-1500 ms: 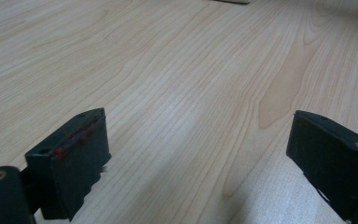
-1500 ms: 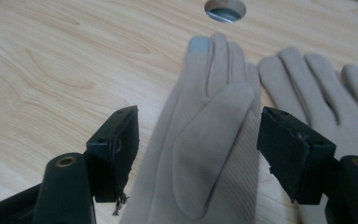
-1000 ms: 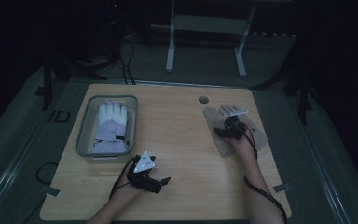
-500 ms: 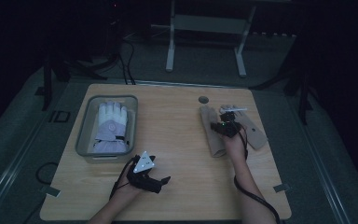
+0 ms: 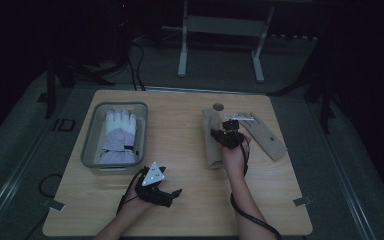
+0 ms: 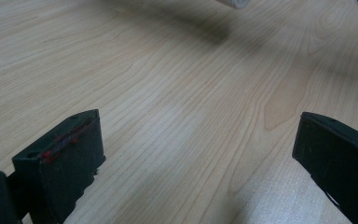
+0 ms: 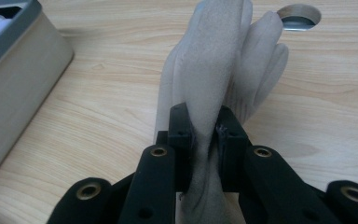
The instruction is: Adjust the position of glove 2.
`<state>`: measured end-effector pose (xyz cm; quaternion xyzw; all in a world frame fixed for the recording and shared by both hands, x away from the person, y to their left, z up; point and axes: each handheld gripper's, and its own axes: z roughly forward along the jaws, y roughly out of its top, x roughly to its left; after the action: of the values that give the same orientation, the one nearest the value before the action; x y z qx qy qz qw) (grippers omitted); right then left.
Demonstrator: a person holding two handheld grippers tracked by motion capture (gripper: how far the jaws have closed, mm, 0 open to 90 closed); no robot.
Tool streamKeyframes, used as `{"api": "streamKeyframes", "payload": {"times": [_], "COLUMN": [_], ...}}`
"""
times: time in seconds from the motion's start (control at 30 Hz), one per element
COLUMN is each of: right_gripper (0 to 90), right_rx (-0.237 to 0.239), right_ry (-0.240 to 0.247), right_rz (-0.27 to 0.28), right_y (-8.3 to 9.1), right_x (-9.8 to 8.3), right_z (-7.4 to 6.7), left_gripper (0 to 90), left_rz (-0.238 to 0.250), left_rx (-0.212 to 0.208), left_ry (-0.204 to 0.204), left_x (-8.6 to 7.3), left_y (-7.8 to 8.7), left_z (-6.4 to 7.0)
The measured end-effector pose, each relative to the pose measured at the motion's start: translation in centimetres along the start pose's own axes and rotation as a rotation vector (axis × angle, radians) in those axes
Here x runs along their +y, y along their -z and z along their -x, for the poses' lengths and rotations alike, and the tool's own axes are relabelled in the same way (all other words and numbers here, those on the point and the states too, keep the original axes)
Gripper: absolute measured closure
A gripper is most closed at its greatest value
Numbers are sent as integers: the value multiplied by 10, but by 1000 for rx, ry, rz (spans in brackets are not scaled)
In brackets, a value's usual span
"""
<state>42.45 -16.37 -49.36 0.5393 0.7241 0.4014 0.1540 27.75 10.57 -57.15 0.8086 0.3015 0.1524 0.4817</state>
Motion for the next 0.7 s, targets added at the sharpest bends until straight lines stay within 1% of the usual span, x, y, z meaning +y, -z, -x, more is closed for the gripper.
{"api": "streamKeyframes", "payload": {"times": [0.1, 0.13, 0.23, 0.27, 0.33, 0.47, 0.63, 0.7], "right_gripper": [797, 797, 797, 797, 795, 784, 761, 748], "right_rx": [0, 3, -1, -7, -5, -19, -47, -47], "right_ry": [-18, -34, -50, -48, -62, -81, -68, -67], "right_rz": [6, 7, -8, -12, -28, -41, -75, -83], "right_y": [-2, -4, -11, -13, -18, -27, -36, -39], "right_x": [-6, -8, -16, -19, -23, -33, -43, -48], "right_z": [-4, -4, -4, -4, -2, -1, 0, 1], "left_gripper": [21, 21, 21, 21, 21, 21, 21, 21], "left_rz": [2, 2, 0, -1, -2, -2, -2, -2], "left_rx": [0, -1, -3, -2, -3, -3, -9, -8], "left_ry": [1, -2, -6, -6, -6, -7, -9, -9], "left_x": [0, 0, 0, 0, 0, 0, 0, 0], "left_y": [0, 0, 0, 0, 0, -1, -1, -1], "left_z": [1, 1, 2, 2, 2, 2, 3, 3]}}
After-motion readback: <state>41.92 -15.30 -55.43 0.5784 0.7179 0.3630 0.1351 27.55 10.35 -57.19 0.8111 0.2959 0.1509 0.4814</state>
